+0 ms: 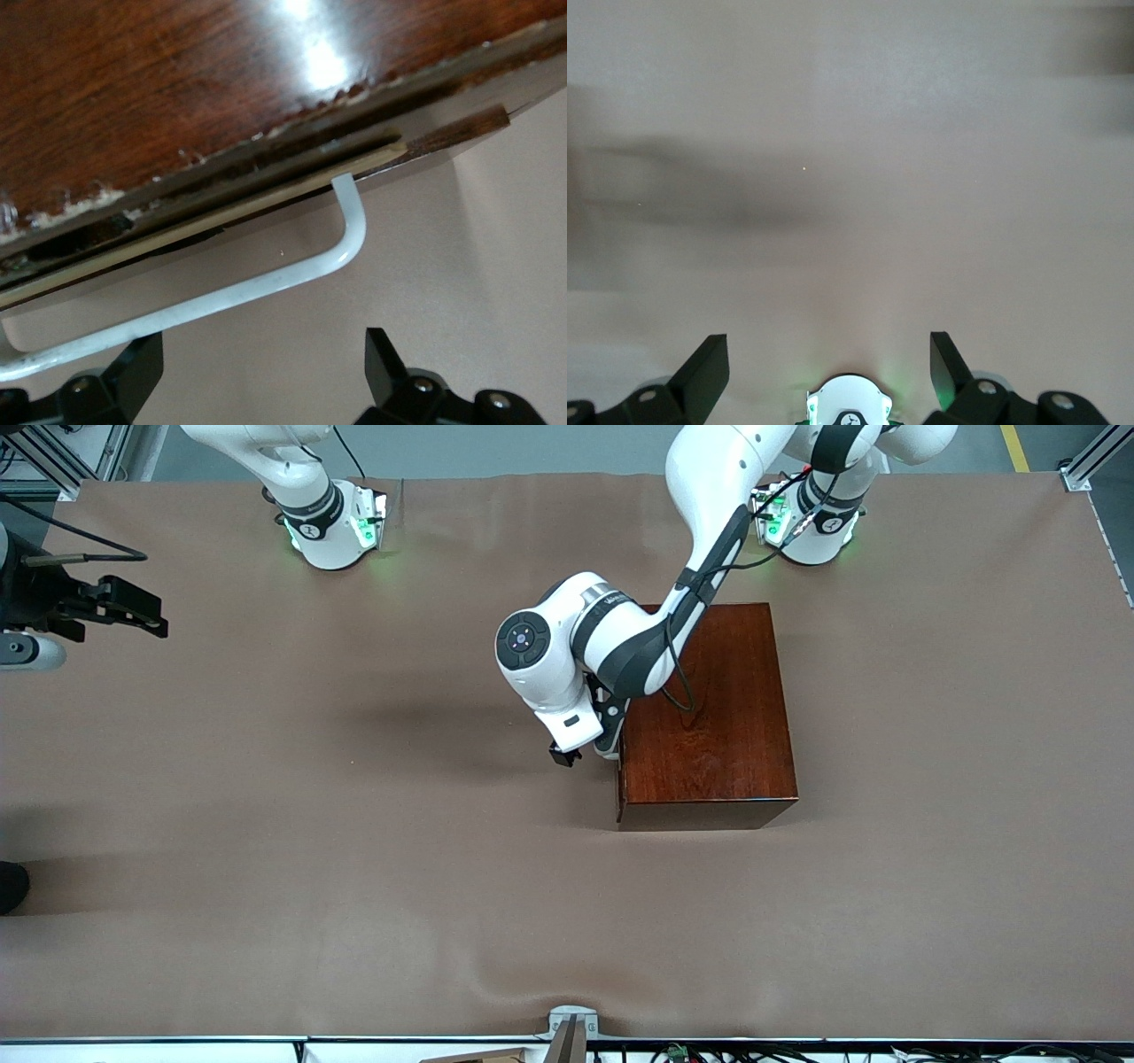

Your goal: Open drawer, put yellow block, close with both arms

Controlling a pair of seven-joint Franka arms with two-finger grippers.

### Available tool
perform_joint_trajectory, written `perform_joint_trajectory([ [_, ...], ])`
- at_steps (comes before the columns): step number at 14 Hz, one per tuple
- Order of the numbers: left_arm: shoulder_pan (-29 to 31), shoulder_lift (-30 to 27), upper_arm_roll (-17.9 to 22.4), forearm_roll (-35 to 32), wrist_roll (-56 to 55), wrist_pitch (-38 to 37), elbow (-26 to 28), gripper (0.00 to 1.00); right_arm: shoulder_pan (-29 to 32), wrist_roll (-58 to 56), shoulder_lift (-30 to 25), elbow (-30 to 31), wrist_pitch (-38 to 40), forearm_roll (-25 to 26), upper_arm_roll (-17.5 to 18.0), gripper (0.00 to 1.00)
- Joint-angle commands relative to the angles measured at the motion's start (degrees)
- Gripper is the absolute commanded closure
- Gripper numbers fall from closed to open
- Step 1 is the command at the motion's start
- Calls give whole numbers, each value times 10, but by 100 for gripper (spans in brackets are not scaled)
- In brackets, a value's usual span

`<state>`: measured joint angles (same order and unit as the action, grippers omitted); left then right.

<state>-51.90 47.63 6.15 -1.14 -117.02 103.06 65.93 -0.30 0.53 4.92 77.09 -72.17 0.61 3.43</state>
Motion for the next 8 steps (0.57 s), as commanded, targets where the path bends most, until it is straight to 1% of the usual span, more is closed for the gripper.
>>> perform_joint_trajectory([
  [1, 3, -17, 15, -12, 16, -19, 14, 0, 9, -9, -32, 42, -23, 5, 5, 0],
  [3, 3, -31, 13, -11, 18, -19, 11, 0, 8, -9, -44, 61, -38, 4, 5, 0],
  [4, 3, -50, 12, -11, 24, -19, 11, 0, 8, -9, -55, 79, -50, 4, 5, 0],
  [6, 7, -110, 14, -7, 74, -20, 16, 0, 8, -9, -85, 125, -79, 4, 5, 0],
  [8, 40, -169, 11, -4, 128, -40, 24, 0, 7, -9, -94, 137, -81, 4, 5, 0],
])
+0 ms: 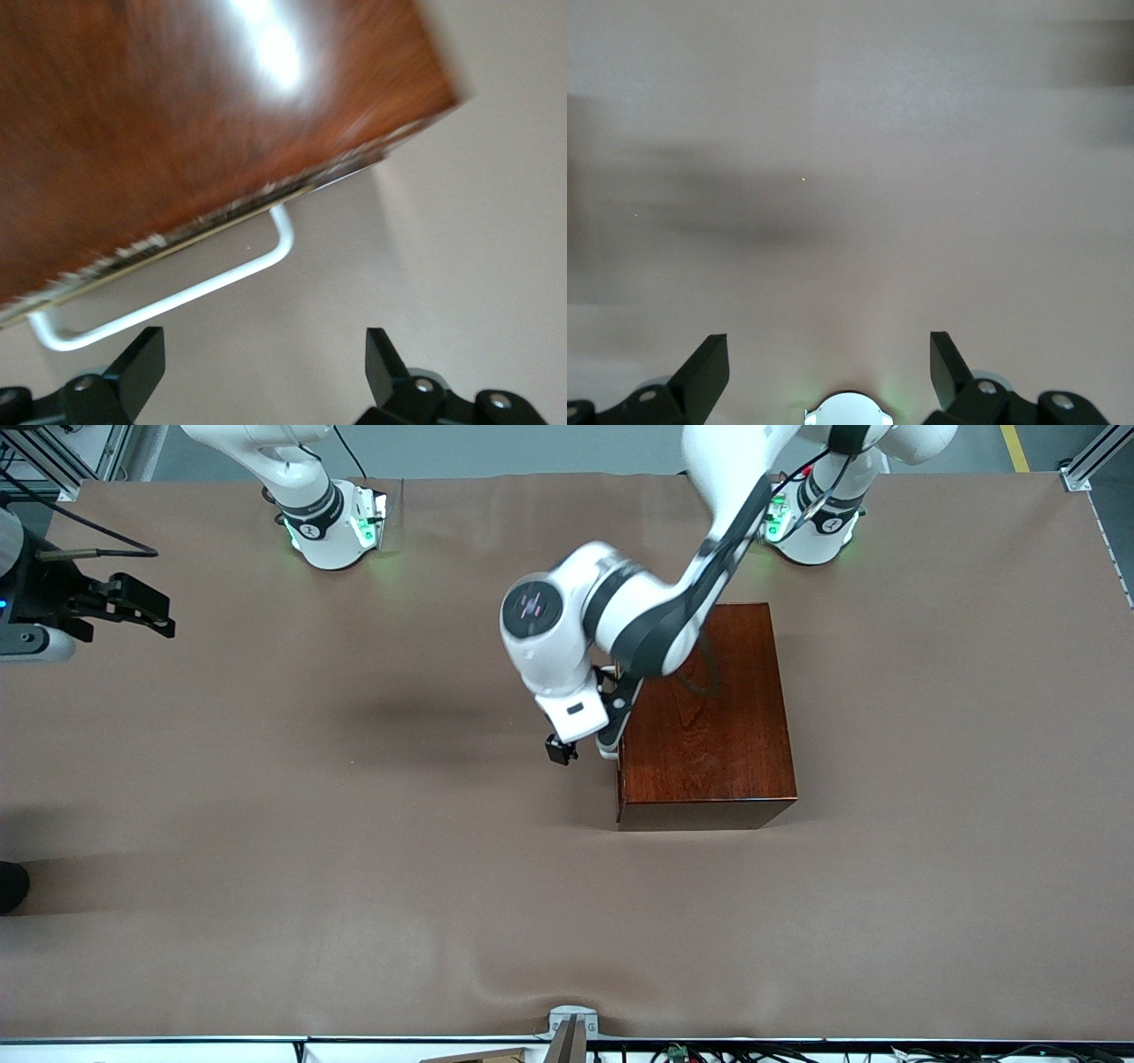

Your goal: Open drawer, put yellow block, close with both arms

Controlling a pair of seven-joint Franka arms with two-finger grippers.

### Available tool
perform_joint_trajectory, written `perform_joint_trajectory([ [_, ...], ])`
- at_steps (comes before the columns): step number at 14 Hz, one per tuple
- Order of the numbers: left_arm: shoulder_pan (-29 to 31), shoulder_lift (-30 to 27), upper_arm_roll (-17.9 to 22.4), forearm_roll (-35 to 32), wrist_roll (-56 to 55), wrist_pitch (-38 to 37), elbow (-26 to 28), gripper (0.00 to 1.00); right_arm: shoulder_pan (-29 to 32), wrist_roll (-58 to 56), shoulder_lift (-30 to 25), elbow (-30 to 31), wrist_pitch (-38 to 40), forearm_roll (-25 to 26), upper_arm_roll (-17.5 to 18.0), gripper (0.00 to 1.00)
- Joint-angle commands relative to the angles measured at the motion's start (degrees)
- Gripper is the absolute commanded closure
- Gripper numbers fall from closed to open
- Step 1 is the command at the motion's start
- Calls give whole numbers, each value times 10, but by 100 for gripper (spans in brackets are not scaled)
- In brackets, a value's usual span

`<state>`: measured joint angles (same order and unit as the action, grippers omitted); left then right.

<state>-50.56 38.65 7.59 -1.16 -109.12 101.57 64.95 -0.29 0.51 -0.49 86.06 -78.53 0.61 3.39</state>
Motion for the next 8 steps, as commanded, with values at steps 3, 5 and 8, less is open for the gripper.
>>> perform_joint_trajectory([
  [3, 65, -139, -4, -2, 146, -79, 37, 0, 8, -9, -36, 41, -23, 4, 6, 0],
  [5, 94, -169, -5, -2, 216, -116, 37, 0, 8, -9, -34, 40, -29, 4, 6, 0],
  [8, 134, -202, -5, -2, 335, -157, 38, 0, 10, -9, -32, 40, -38, 2, 5, 0],
])
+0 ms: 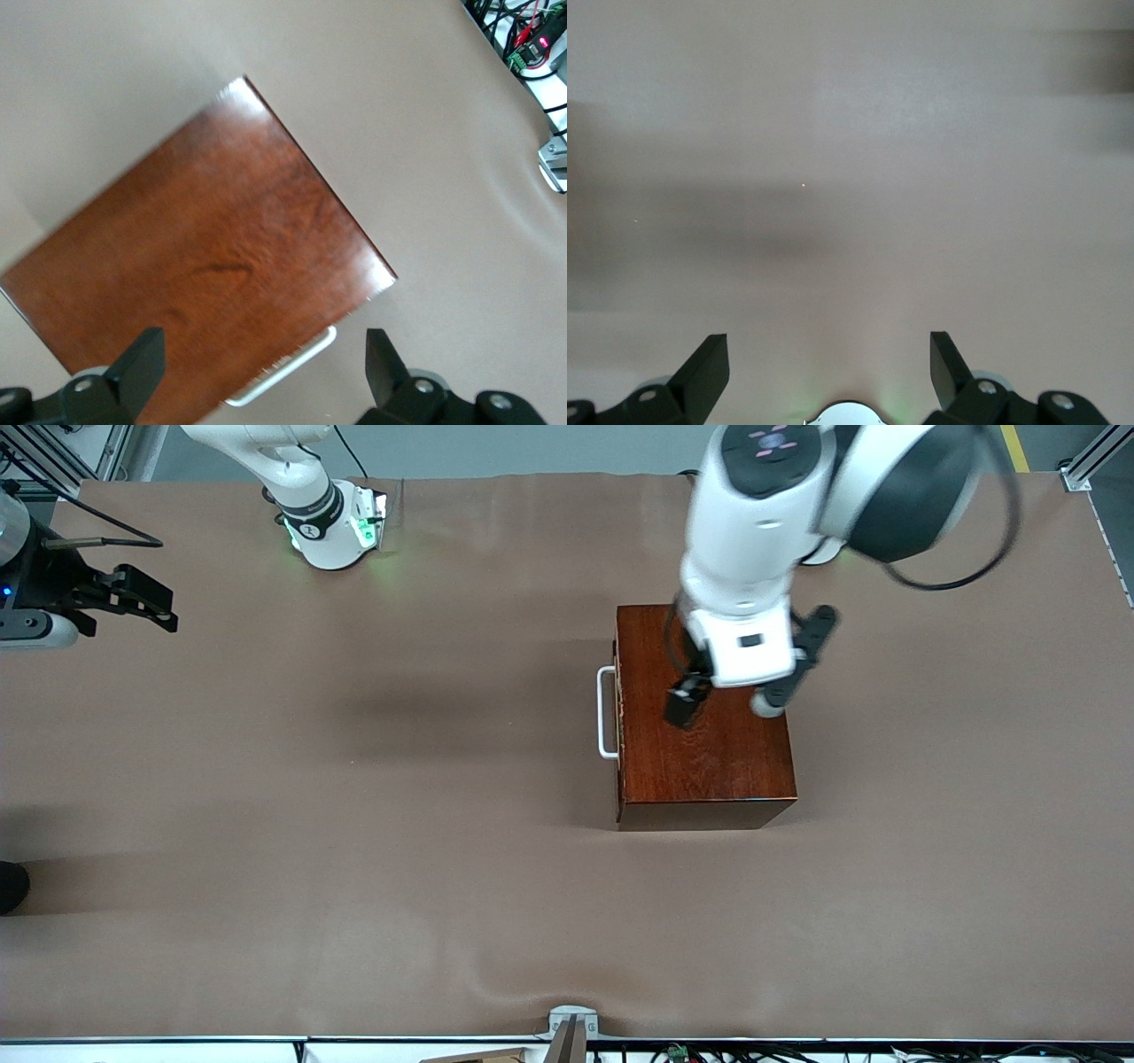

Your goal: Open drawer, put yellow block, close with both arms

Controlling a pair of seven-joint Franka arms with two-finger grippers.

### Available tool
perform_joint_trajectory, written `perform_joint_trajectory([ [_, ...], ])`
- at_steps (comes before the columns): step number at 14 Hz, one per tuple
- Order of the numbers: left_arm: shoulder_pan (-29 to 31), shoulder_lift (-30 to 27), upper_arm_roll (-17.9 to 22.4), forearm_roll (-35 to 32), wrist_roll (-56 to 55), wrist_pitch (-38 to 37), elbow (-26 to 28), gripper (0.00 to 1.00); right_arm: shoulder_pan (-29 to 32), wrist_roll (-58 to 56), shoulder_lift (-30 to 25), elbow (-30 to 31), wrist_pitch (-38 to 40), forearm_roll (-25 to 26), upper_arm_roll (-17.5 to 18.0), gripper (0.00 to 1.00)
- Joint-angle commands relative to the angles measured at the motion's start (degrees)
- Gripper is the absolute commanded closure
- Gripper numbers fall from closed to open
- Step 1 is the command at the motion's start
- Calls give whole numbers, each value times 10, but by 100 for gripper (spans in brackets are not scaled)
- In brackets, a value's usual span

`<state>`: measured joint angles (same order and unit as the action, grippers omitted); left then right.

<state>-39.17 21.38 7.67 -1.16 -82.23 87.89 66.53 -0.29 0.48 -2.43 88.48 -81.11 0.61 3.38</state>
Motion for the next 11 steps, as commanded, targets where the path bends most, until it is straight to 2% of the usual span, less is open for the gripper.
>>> perform_joint_trajectory([
  [1, 31, -38, -5, -2, 108, -39, 22, 0, 10, -8, -13, 16, -18, -3, 5, 0],
  [4, 72, -62, -6, -2, 207, -77, 29, 0, 9, -8, -13, 15, -26, -10, 1, 0],
  [11, 180, -164, -6, -2, 450, -81, 133, 0, 17, -8, -12, 16, -26, -14, 1, 0],
])
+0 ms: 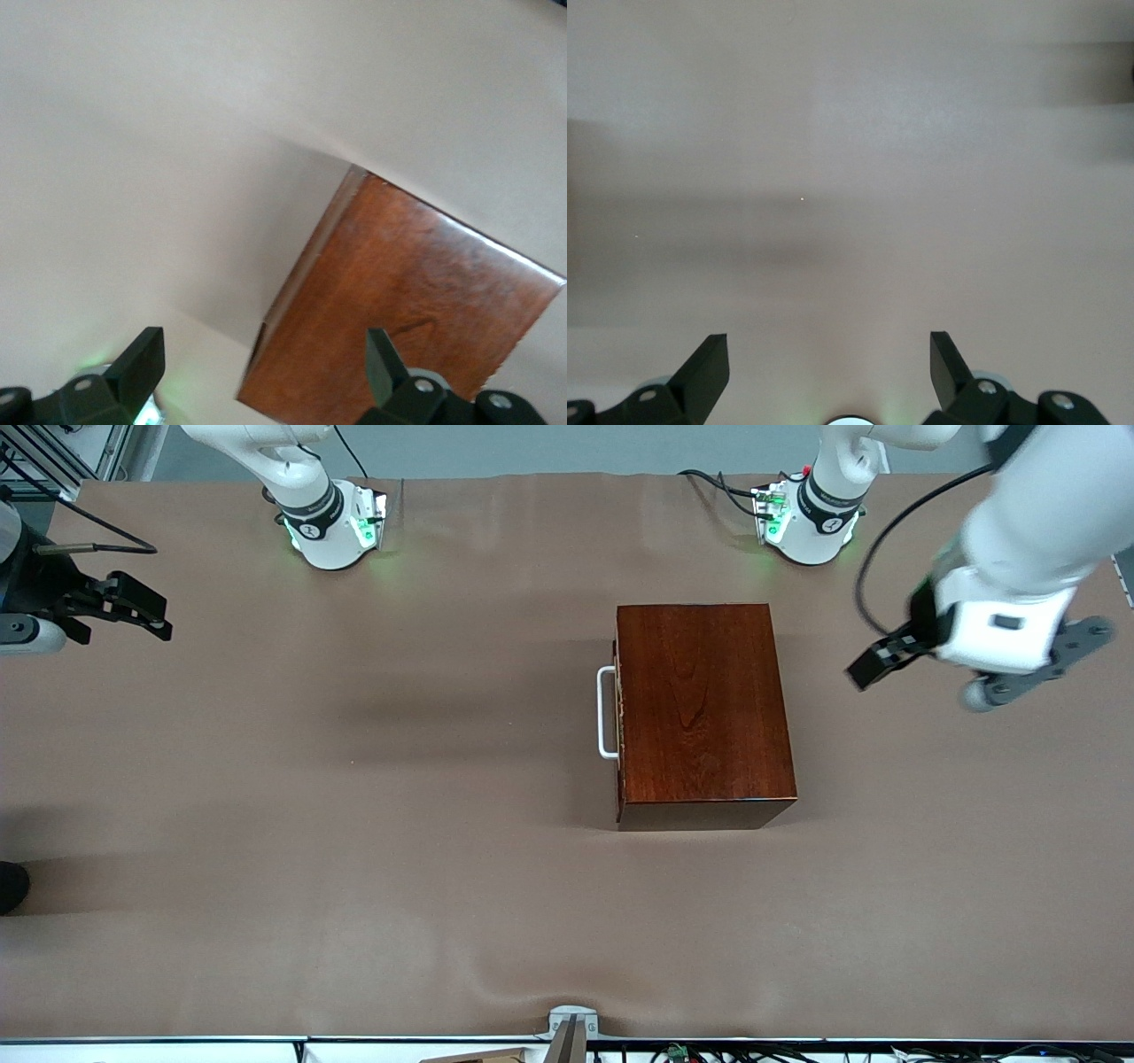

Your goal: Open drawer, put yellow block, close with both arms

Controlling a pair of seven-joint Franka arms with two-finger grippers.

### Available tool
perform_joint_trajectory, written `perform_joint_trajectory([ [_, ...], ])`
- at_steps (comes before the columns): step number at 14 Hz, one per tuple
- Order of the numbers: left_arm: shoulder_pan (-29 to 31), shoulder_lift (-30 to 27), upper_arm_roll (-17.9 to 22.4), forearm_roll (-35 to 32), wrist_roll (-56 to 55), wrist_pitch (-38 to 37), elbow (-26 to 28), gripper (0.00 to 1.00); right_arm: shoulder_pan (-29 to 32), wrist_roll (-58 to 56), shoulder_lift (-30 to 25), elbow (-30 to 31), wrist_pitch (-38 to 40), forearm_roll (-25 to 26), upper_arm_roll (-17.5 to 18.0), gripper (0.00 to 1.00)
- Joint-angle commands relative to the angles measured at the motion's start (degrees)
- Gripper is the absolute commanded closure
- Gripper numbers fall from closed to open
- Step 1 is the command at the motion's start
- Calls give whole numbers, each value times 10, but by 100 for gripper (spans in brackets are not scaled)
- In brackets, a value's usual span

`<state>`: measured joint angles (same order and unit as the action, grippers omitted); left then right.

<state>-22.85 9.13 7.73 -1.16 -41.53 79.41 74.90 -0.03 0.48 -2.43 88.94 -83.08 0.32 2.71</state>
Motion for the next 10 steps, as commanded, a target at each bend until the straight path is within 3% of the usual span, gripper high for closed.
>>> perform_joint_trajectory([
  [1, 29, -46, -5, -2, 68, 4, 56, 0, 15, -8, -11, 11, -6, -11, 6, 0],
  [8, 95, -71, -7, -11, 266, 4, 88, 0, 21, -8, -11, 11, -6, -11, 6, 0],
  [10, 132, -92, -33, -12, 321, 19, 118, 0, 22, -8, -11, 12, -5, -11, 6, 0],
])
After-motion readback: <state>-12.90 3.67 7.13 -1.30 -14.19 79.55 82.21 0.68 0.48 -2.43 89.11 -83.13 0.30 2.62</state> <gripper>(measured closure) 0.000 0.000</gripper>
